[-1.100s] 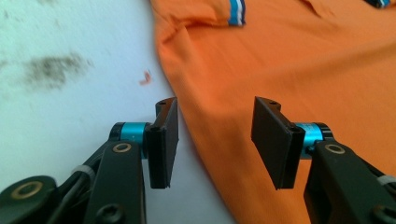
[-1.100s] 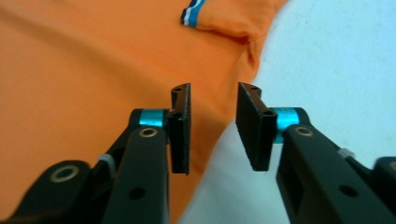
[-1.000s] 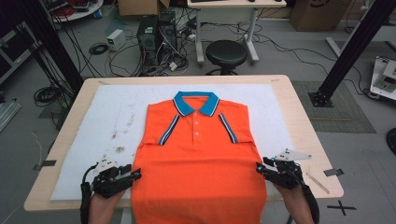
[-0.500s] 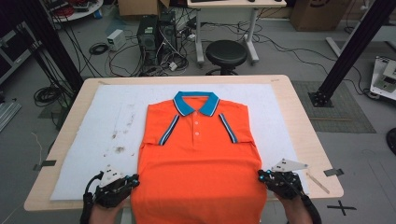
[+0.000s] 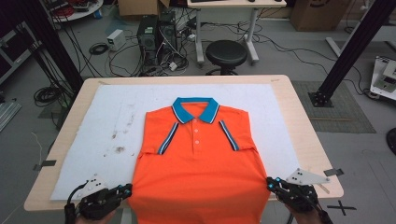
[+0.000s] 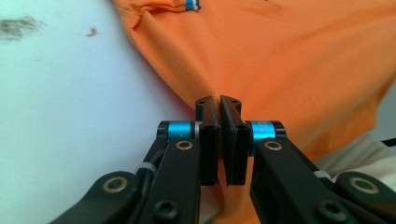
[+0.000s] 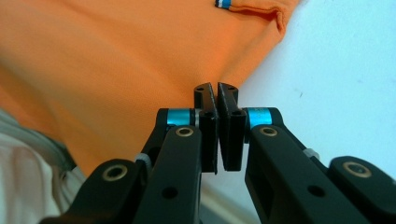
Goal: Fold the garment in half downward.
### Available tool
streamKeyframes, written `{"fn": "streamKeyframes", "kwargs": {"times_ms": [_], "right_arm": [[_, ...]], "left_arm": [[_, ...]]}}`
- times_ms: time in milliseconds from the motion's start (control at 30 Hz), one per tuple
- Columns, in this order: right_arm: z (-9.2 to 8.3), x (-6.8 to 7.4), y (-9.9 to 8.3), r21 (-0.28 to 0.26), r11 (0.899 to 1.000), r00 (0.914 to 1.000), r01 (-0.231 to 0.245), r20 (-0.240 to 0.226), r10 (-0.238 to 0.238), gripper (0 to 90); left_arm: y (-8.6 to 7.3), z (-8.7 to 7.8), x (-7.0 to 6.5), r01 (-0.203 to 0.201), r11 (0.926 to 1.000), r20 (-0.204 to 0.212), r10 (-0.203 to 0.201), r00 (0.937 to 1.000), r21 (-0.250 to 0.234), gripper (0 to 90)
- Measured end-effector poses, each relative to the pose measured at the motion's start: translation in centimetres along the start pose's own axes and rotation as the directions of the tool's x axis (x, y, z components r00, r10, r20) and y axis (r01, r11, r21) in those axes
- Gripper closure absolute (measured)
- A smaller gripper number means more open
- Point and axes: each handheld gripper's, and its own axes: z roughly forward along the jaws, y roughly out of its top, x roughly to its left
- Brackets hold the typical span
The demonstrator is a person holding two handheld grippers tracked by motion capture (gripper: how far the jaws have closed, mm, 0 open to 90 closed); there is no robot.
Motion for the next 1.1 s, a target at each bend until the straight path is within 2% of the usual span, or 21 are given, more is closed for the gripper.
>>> {"fn": "streamKeyframes", "kwargs": {"times_ms": [67,100,200,267,400,533,600,633,700,767,833,867,967,1033,1067,1100], "right_arm": [[0.2,0.0,-0.1,0.008,1.000,1.0000,-0.007,0.003,0.007,79.4],[0.4,-0.1,-0.1,0.004,1.000,0.9999,-0.012,0.008,0.012,72.4],[1.1,-0.7,0.5,-0.019,1.000,0.9995,-0.025,0.021,0.025,62.5],[1.7,-1.2,1.1,-0.030,0.999,0.9991,-0.023,0.035,0.025,59.7],[3.5,-2.6,2.6,-0.057,0.998,0.9982,-0.035,0.047,0.038,50.1],[5.4,-3.9,4.1,-0.065,0.997,0.9972,-0.040,0.060,0.044,43.6],[6.3,-4.4,4.8,-0.071,0.996,0.9950,-0.054,0.080,0.060,38.9],[6.8,-4.7,5.1,-0.074,0.995,0.9941,-0.063,0.083,0.069,37.9],[7.8,-5.3,5.8,-0.072,0.995,0.9927,-0.072,0.092,0.078,37.1],[8.7,-5.9,6.6,-0.070,0.994,0.9915,-0.083,0.094,0.090,36.0],[9.8,-6.5,7.5,-0.058,0.995,0.9918,-0.078,0.097,0.083,34.3],[10.3,-6.8,8.0,-0.050,0.995,0.9916,-0.081,0.097,0.086,33.3],[11.6,-7.5,9.1,-0.043,0.995,0.9911,-0.084,0.099,0.088,31.0],[12.2,-7.8,9.6,-0.052,0.995,0.9906,-0.080,0.107,0.085,29.6],[12.5,-8.0,9.9,-0.047,0.996,0.9904,-0.073,0.114,0.078,28.6],[12.7,-8.2,10.2,-0.033,0.997,0.9906,-0.071,0.115,0.074,27.9]], "left_arm": [[0.3,0.3,0.4,0.008,0.9999,-0.027,-0.008,0.9996,-0.014,58.2],[0.6,0.5,0.7,0.015,0.9995,-0.032,-0.016,0.9994,-0.028,50.8],[2.1,0.9,1.5,0.004,0.9962,-0.052,-0.008,0.9986,-0.087,39.7],[3.4,1.4,2.1,-0.021,0.9917,-0.065,0.013,0.9978,-0.127,35.3],[6.2,3.0,3.1,-0.066,0.9811,-0.064,0.055,0.9964,-0.182,30.3],[8.5,5.2,4.0,-0.072,0.9770,-0.057,0.062,0.9965,-0.200,26.1],[9.4,6.4,4.7,-0.081,0.9782,-0.058,0.071,0.9958,-0.191,25.5],[9.8,7.0,5.1,-0.073,0.9788,-0.052,0.064,0.9966,-0.191,25.4],[10.5,8.0,5.7,-0.067,0.9813,-0.072,0.055,0.9959,-0.180,25.4],[11.3,9.2,6.6,-0.063,0.9839,-0.065,0.053,0.9965,-0.167,25.4],[12.1,10.1,7.3,-0.062,0.9860,-0.079,0.050,0.9956,-0.155,25.4],[12.3,10.4,7.6,-0.060,0.9847,-0.079,0.048,0.9957,-0.163,25.4],[12.9,11.6,8.7,-0.053,0.9886,-0.084,0.041,0.9956,-0.141,25.4],[13.3,12.2,9.1,-0.065,0.9891,-0.080,0.054,0.9953,-0.132,25.7],[13.5,12.4,9.2,-0.066,0.9878,-0.082,0.055,0.9952,-0.141,25.7],[13.5,12.7,9.5,-0.074,0.9830,-0.081,0.061,0.9948,-0.168,25.7]]}}
